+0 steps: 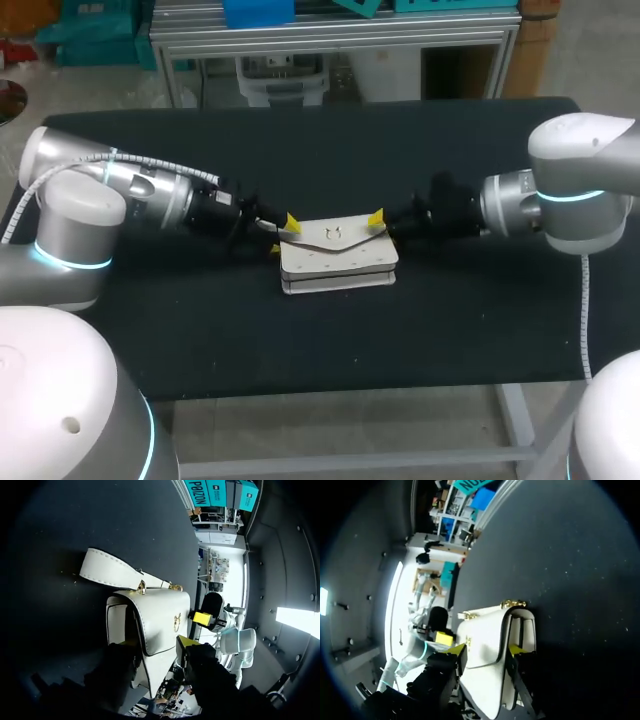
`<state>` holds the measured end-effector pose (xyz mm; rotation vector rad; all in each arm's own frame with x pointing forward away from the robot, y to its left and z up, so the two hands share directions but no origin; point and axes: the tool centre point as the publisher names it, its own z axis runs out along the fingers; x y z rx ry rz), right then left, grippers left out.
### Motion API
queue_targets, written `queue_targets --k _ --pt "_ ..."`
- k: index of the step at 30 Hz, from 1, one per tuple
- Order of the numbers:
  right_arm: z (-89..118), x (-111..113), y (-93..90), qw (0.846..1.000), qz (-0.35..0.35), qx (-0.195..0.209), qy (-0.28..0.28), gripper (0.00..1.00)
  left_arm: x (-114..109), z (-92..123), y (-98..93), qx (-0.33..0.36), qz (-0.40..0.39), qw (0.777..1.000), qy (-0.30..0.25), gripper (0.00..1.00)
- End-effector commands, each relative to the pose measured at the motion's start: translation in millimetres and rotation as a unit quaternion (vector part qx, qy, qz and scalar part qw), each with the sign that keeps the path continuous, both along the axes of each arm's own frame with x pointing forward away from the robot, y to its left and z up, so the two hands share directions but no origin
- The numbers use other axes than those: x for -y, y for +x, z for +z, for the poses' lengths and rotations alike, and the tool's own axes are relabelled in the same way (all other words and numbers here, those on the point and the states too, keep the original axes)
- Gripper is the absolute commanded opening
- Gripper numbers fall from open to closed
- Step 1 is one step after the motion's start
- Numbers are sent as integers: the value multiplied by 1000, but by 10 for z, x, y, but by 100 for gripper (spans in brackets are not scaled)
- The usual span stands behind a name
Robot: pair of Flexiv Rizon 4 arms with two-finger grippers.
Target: Pick up the bag, open it, inspect its contents, close it, and place it on the opposite side
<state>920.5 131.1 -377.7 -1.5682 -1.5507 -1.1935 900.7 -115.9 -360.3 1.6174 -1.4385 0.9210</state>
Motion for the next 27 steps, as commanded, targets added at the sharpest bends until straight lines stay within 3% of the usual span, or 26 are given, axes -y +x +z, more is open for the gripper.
queue_targets --k 1,4,6,7,8,9,23,24,25,26,27 --pt "-1 -65 38 1000 -8 3 -2 71 82 -37 36 0 1 1000 -3 39" --pt "16 -62 91 1000 -10 4 -1 63 77 -40 59 0 3 1000 -2 23" --pt "16 -89 120 1000 -10 5 -1 50 77 -50 91 -1 7 1000 -1 4" --pt "11 -99 126 1000 -8 5 -1 48 77 -53 98 -2 7 1000 -1 0" --pt "-1 -118 133 1000 -6 5 -2 27 79 -59 107 -3 8 1000 0 0" --pt "-9 -130 133 1000 -3 5 -3 0 80 -61 110 -4 8 1000 0 0" --pt "-48 -156 73 1000 15 13 -12 0 43 -67 168 1 7 1000 9 0" --pt "-46 -143 67 1000 12 11 -14 36 25 -68 172 1 10 1000 9 9" --pt "-43 -129 63 1000 11 11 -13 85 5 -67 173 0 13 1000 9 30" --pt "-36 -113 57 1000 6 10 -16 100 -13 -63 171 -1 15 1000 8 49" --pt "-27 -97 52 1000 5 10 -16 100 -32 -55 162 -1 17 1000 7 75"
